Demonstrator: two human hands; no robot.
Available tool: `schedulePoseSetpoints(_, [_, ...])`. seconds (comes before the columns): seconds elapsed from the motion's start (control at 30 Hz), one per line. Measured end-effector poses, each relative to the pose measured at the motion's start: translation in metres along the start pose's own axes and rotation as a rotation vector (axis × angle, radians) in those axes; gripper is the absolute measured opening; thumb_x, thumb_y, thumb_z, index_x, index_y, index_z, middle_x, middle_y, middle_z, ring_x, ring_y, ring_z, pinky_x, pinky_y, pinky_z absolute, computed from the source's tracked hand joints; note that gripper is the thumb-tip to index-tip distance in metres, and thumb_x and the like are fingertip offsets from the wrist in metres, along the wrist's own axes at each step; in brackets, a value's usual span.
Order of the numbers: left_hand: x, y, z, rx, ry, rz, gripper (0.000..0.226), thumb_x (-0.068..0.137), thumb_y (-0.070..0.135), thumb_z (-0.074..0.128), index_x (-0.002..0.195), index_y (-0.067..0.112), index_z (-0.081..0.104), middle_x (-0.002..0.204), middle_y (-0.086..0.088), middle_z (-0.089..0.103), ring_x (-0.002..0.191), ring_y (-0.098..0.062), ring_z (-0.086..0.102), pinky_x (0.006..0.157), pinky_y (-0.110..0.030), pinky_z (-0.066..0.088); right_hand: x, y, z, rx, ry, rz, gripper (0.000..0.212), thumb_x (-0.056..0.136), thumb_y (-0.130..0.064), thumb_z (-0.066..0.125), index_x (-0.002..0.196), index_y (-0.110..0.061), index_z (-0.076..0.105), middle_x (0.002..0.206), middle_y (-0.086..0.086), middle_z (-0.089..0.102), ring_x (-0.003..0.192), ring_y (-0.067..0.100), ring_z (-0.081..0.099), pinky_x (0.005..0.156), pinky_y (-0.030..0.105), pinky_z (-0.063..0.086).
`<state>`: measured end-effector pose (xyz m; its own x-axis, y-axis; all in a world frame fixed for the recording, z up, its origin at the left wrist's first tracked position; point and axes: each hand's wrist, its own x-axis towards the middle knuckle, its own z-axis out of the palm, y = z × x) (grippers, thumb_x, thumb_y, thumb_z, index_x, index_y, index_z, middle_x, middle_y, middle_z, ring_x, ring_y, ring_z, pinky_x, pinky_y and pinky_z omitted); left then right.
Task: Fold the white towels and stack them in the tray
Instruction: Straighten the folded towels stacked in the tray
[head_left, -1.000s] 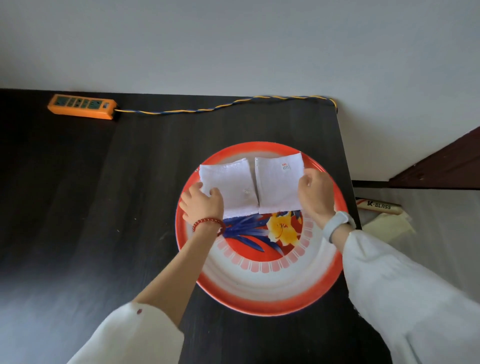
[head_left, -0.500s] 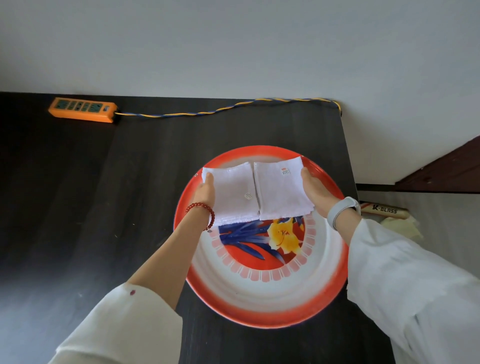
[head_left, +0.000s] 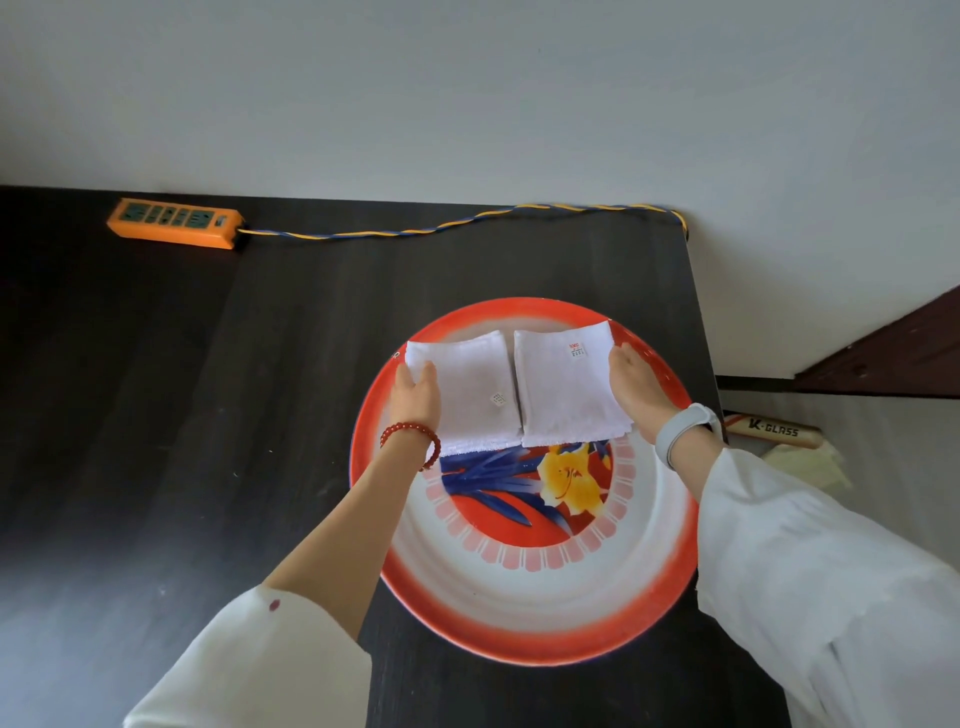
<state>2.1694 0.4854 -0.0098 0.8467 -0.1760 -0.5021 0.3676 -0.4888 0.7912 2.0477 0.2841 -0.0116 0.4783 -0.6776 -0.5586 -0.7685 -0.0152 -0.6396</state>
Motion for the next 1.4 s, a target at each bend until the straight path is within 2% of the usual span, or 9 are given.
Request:
schedulePoseSetpoints(0.1, [0.012, -0.007, -0.007, -0.109, -0.050, -0.124, 0.048, 0.099, 0.035, 0.032, 0.137, 0.007, 0.040, 0.139, -0.011, 0.044, 0.127, -0.030, 0.042, 0.109, -0.039, 0.030, 0.008, 0.003, 0.000, 0.110, -0.023, 0.108, 0.045, 0.097, -0.046, 0.025, 0.125, -0.020, 0.048, 0.133, 0.008, 0.048, 0.121, 0.030, 0.045, 0.105, 0.047, 0.035])
schedulePoseSetpoints(0.23, [0.019, -0.012, -0.013, -0.192, -0.157, -0.195, 0.052, 0.096, 0.045, 0.035, 0.134, 0.012, 0.046, 0.134, -0.010, 0.051, 0.123, -0.029, 0.047, 0.109, -0.045, 0.033, 0.009, 0.001, 0.001, 0.133, -0.060, 0.152, 0.044, 0.093, -0.051, 0.028, 0.126, -0.027, 0.045, 0.131, 0.003, 0.047, 0.118, 0.027, 0.045, 0.099, 0.043, 0.038])
schedulePoseSetpoints(0.83, [0.022, -0.015, -0.004, -0.174, -0.130, -0.136, 0.051, 0.096, 0.041, 0.040, 0.138, 0.013, 0.041, 0.139, -0.008, 0.046, 0.128, -0.028, 0.043, 0.111, -0.045, 0.030, 0.003, 0.010, -0.003, 0.328, -0.115, 0.076, 0.040, 0.094, -0.047, 0.040, 0.124, -0.021, 0.046, 0.124, 0.009, 0.050, 0.100, 0.019, 0.048, 0.084, 0.034, 0.045])
schedulePoseSetpoints(0.93, [0.022, -0.015, -0.006, -0.154, -0.168, -0.136, 0.051, 0.096, 0.042, 0.038, 0.138, 0.014, 0.040, 0.139, -0.009, 0.046, 0.128, -0.029, 0.043, 0.110, -0.046, 0.031, -0.001, 0.008, -0.005, 0.261, -0.087, 0.050, 0.039, 0.095, -0.047, 0.039, 0.122, -0.021, 0.047, 0.111, 0.003, 0.051, 0.089, 0.014, 0.050, 0.067, 0.025, 0.041])
schedulePoseSetpoints(1.03, [0.021, -0.011, -0.011, -0.122, -0.193, -0.123, 0.051, 0.096, 0.042, 0.038, 0.137, 0.013, 0.041, 0.139, -0.011, 0.047, 0.127, -0.029, 0.044, 0.110, -0.046, 0.031, -0.002, 0.005, -0.006, 0.196, -0.079, 0.027, 0.032, 0.096, -0.046, 0.036, 0.114, -0.023, 0.050, 0.107, 0.002, 0.050, 0.090, 0.015, 0.050, 0.071, 0.027, 0.042])
schedulePoseSetpoints(1.1, [0.016, -0.007, -0.012, -0.005, -0.105, -0.016, 0.048, 0.097, 0.034, 0.037, 0.139, 0.011, 0.038, 0.141, -0.011, 0.043, 0.128, -0.029, 0.042, 0.110, -0.041, 0.030, -0.005, 0.003, -0.004, 0.100, -0.043, -0.063, 0.024, 0.099, -0.040, 0.031, 0.104, -0.027, 0.050, 0.107, 0.005, 0.050, 0.088, 0.012, 0.049, 0.074, 0.026, 0.041])
schedulePoseSetpoints(1.23, [-0.013, -0.004, -0.013, 0.515, 0.221, 0.439, 0.045, 0.095, 0.016, 0.038, 0.139, 0.008, 0.035, 0.147, -0.011, 0.034, 0.134, -0.030, 0.030, 0.109, -0.040, 0.025, -0.020, 0.002, 0.004, -0.306, 0.282, -0.486, 0.043, 0.098, -0.025, 0.037, 0.140, -0.015, 0.033, 0.145, 0.006, 0.038, 0.131, 0.022, 0.038, 0.103, 0.035, 0.039])
schedulePoseSetpoints(1.3, [-0.021, -0.008, -0.005, 0.707, 0.158, 0.666, 0.044, 0.093, 0.014, 0.037, 0.137, 0.006, 0.040, 0.145, -0.013, 0.036, 0.136, -0.033, 0.029, 0.111, -0.041, 0.023, -0.027, 0.003, 0.011, -0.600, 0.298, -0.652, 0.048, 0.097, -0.023, 0.038, 0.143, -0.014, 0.028, 0.151, 0.007, 0.027, 0.141, 0.024, 0.022, 0.113, 0.038, 0.027])
schedulePoseSetpoints(1.4, [-0.022, -0.006, 0.010, 0.901, -0.005, 0.702, 0.047, 0.096, 0.019, 0.035, 0.143, 0.012, 0.030, 0.152, -0.011, 0.023, 0.143, -0.029, 0.013, 0.116, -0.041, 0.009, -0.026, 0.002, 0.023, -0.832, 0.218, -0.670, 0.054, 0.097, -0.029, 0.032, 0.146, -0.014, 0.017, 0.155, 0.010, 0.010, 0.144, 0.025, 0.002, 0.117, 0.039, 0.006])
